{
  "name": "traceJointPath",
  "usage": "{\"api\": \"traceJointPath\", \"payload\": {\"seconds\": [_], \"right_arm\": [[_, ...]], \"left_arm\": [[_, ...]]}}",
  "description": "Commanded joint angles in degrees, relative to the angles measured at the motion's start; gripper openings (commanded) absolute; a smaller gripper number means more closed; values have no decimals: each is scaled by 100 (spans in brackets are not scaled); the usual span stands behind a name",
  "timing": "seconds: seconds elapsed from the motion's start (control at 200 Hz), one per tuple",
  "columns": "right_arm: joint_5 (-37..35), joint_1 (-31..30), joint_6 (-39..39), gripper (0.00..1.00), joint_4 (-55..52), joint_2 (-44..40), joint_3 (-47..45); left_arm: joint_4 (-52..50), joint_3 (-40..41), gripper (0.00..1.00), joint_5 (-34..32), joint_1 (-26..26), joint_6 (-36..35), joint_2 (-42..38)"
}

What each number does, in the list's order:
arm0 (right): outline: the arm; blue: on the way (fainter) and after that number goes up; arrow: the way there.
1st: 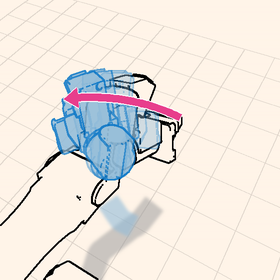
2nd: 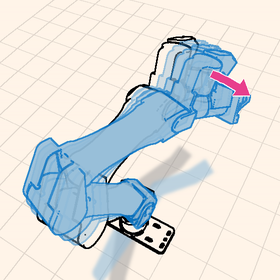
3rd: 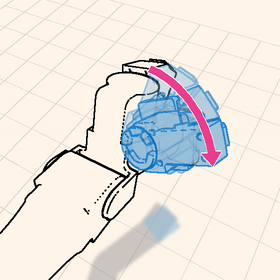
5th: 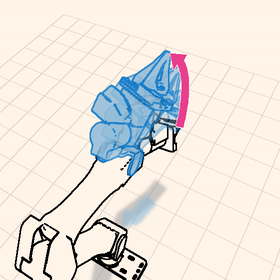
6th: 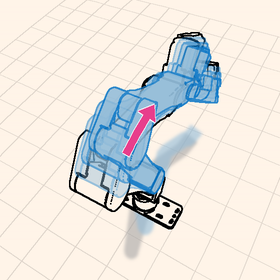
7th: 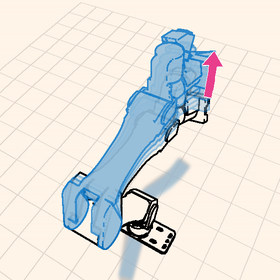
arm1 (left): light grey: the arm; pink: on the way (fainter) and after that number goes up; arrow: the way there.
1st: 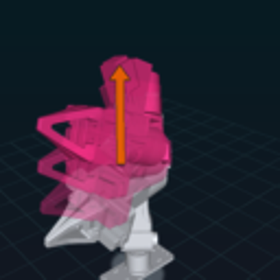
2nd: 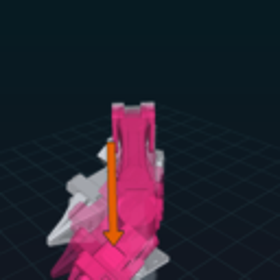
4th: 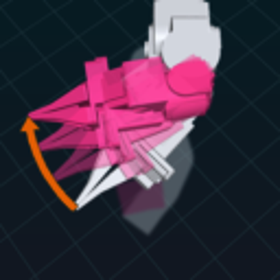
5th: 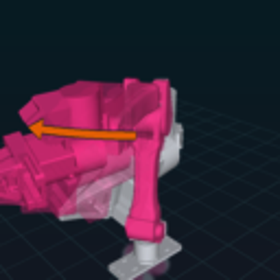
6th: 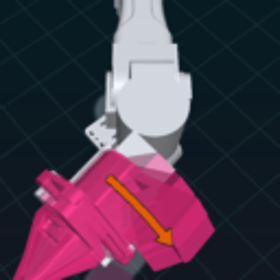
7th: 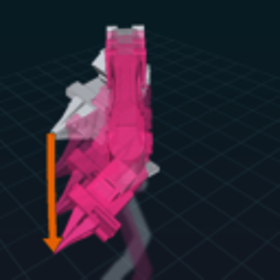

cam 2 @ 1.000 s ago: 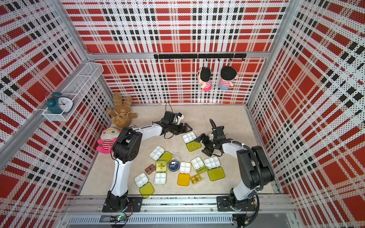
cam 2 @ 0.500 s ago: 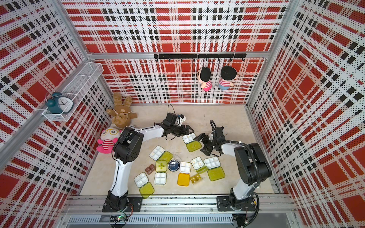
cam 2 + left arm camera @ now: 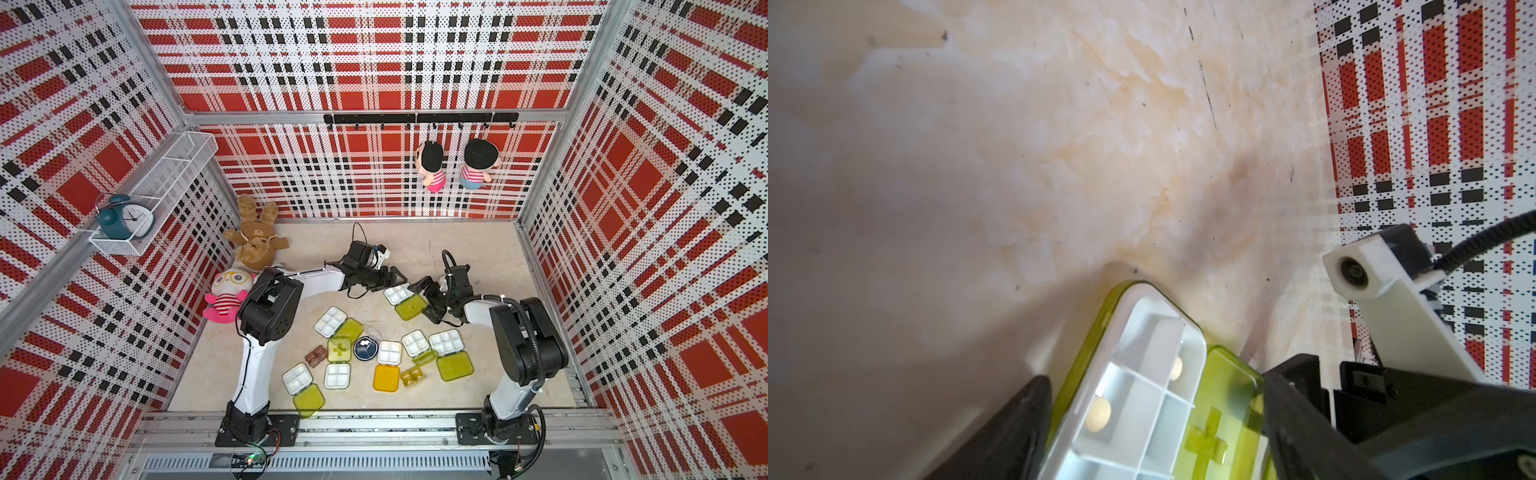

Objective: Close pillboxes
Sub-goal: Close the lid on the pillbox.

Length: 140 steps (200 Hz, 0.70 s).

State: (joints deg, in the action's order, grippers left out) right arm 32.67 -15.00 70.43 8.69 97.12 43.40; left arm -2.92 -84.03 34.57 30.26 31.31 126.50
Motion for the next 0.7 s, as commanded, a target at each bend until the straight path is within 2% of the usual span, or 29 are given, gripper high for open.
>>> {"api": "traceJointPath", "payload": {"seconds": [0.0,0.696], "right_arm": [[-133,-38,21,100,168,92,145],[-230,-27,111,100,569,62,187]], "left_arm": [[54,128,81,87,-50,24,-152],[183,289,80,148,-308,117,-279]]}}
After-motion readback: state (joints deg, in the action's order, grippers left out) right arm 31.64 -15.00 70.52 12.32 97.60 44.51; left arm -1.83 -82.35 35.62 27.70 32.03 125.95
